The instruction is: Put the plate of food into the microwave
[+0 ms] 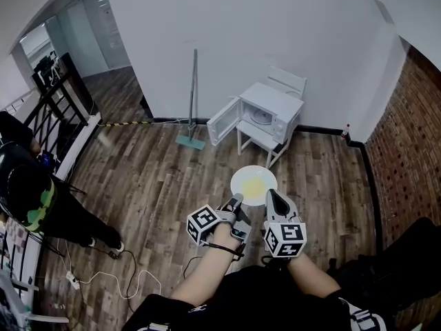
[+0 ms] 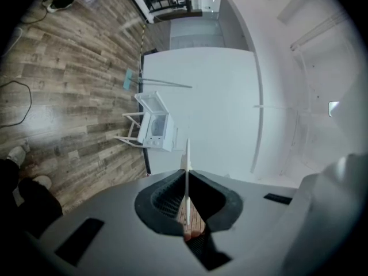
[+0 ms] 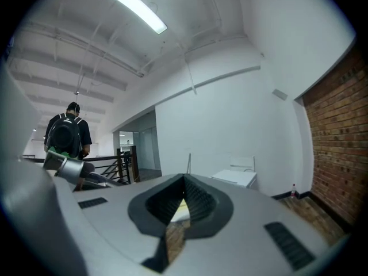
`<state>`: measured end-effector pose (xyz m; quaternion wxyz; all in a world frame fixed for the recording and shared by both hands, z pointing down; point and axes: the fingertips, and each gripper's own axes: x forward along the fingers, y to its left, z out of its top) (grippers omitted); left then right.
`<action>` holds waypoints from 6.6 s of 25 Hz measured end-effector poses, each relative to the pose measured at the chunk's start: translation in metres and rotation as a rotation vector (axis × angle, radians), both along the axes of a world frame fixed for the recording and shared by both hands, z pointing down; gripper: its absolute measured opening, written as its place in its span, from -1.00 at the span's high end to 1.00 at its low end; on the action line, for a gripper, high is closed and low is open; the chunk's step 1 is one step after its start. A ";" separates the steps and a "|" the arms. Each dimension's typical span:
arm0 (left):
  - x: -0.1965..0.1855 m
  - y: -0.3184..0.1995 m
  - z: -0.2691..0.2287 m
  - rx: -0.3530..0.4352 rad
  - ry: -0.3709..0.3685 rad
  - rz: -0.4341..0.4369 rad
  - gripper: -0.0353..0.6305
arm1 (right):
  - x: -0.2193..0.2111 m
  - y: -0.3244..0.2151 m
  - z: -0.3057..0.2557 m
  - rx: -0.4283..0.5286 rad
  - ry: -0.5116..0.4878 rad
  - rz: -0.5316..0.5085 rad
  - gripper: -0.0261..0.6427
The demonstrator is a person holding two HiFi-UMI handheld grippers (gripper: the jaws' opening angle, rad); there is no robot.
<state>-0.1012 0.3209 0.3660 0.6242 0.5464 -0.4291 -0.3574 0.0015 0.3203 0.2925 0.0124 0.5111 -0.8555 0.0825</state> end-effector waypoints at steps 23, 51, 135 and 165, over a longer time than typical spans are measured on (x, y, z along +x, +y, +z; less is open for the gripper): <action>-0.002 -0.238 0.010 -0.025 -0.033 -0.074 0.85 | 0.032 -0.277 0.001 -0.023 -0.109 0.011 0.89; 0.046 -0.431 0.036 -0.047 -0.045 -0.034 0.85 | 0.067 -0.453 0.033 -0.057 -0.056 0.001 0.89; 0.013 -0.895 0.475 0.004 -0.251 0.202 0.85 | 0.042 -0.669 0.496 -0.084 -0.065 0.162 0.89; 0.007 -0.864 0.409 0.564 -1.597 0.220 0.89 | 0.039 -0.664 0.495 -0.071 -0.080 0.143 0.89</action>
